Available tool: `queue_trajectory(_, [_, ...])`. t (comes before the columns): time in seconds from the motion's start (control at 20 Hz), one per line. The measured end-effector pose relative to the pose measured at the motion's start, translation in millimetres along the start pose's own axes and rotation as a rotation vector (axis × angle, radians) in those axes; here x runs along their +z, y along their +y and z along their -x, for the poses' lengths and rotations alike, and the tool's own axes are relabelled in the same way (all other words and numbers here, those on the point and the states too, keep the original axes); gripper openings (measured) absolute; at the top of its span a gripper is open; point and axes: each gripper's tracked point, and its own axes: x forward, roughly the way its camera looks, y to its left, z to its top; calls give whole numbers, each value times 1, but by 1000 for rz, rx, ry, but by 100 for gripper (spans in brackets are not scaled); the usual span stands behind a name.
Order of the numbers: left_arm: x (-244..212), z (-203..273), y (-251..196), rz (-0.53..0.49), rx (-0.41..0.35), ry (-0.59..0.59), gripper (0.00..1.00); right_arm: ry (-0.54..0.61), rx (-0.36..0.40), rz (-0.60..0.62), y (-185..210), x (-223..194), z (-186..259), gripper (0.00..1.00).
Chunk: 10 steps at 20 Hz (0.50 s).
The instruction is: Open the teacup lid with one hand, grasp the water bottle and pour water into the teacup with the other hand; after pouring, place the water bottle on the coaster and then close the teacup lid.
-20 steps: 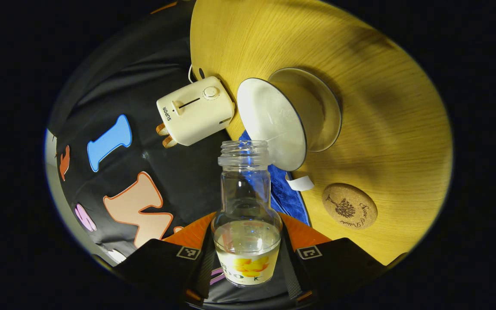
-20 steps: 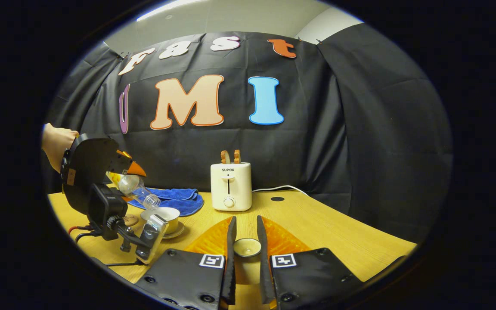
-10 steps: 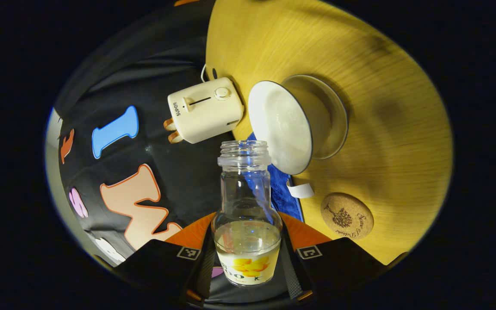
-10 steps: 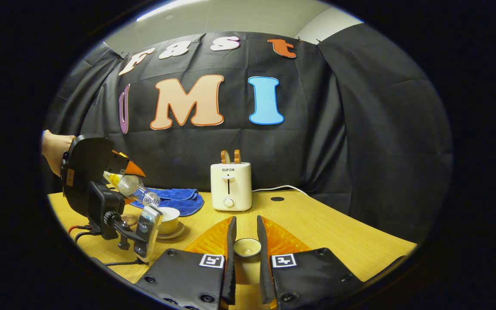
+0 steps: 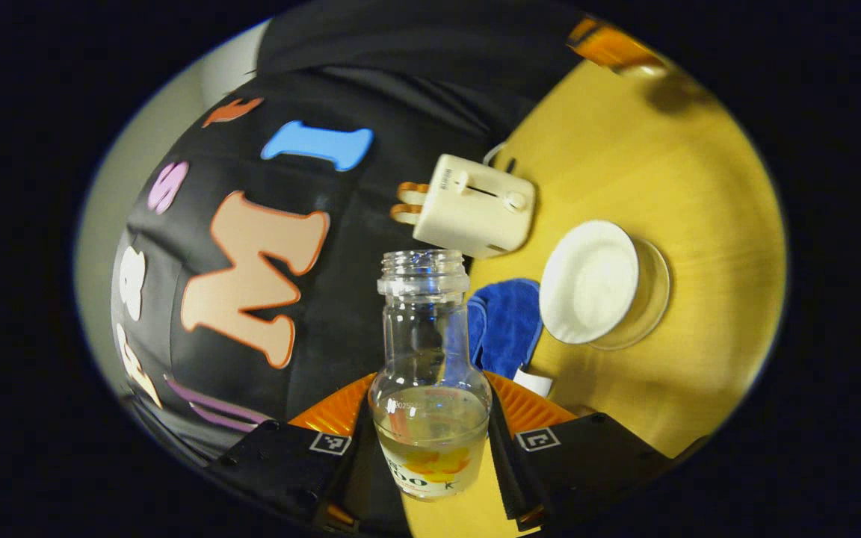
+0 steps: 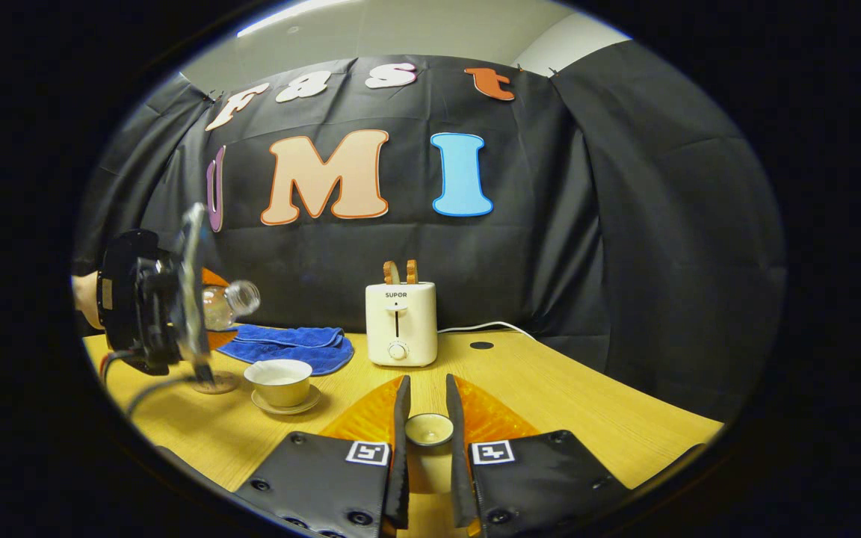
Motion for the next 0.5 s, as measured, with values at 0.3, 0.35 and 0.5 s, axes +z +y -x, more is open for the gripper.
queue_trajectory(0.3, [-16,24,26,732,42,-122,64,0,-1,0,0,0,0,26])
queue_trajectory(0.35, [-21,26,24,805,33,-127,64,0,-2,0,0,0,0,26])
queue_trajectory(0.5, [-36,23,10,965,-7,-128,64,0,-4,1,-1,0,0,26])
